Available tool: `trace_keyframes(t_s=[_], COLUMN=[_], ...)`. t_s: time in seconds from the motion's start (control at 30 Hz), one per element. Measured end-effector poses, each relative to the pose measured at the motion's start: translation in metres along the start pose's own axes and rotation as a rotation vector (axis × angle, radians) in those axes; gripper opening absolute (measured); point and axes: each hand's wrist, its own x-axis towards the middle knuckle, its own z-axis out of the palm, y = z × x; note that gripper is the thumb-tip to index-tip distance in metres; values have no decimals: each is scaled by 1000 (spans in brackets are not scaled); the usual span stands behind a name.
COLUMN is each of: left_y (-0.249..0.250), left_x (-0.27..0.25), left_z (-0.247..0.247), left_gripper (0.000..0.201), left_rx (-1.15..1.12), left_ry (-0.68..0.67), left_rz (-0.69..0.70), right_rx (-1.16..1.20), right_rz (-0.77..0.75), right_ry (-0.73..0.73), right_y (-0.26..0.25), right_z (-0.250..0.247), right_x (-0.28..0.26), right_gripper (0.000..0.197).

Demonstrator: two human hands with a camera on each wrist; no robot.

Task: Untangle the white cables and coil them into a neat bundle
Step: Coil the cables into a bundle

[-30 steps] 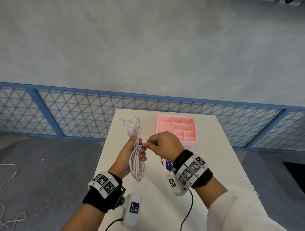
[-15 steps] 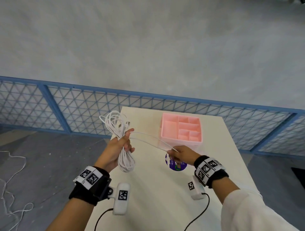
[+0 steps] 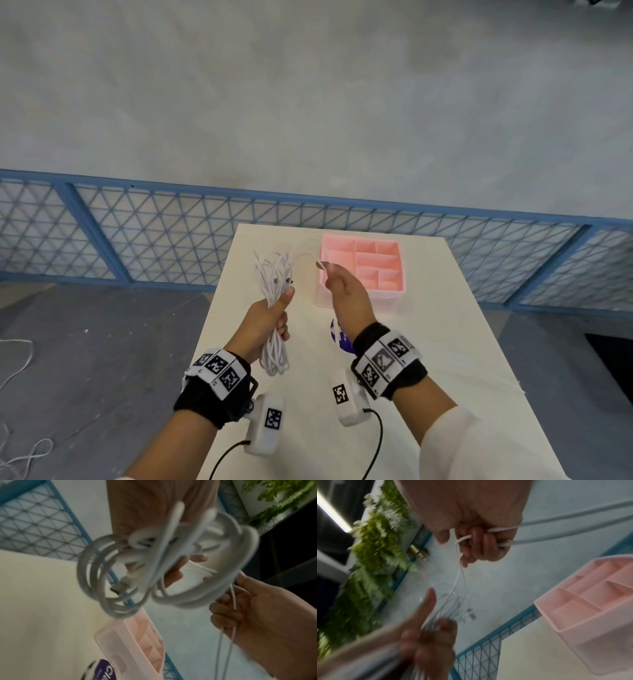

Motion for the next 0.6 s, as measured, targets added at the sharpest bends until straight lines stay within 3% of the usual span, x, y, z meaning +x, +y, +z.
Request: trace_keyframes(t_s=[0.13,0.2,0.3,0.47,0.6], left_y=[4,5,3,-3,-3], left_x=[-5,-7,-10,-7,-7], left_z=[18,22,22,15,14], left_gripper=[41,49,56,42,30], left_rx=[-61,-9,-7,-127,-145], left_ry=[-3,20,8,-1,39], left_rz=[30,61,75,74,110], right_rx=[-491,-578,-568,-446,-170], right_rz=[-245,-331,-324,-368,-149], right_ry=[-109,-202,-210,-218,-126], right_y=[2,2,6,5,9], right_z=[22,32,32,20,16], right_x=[-16,-22,-16,-13,-11], right_gripper=[37,41,30,20,33])
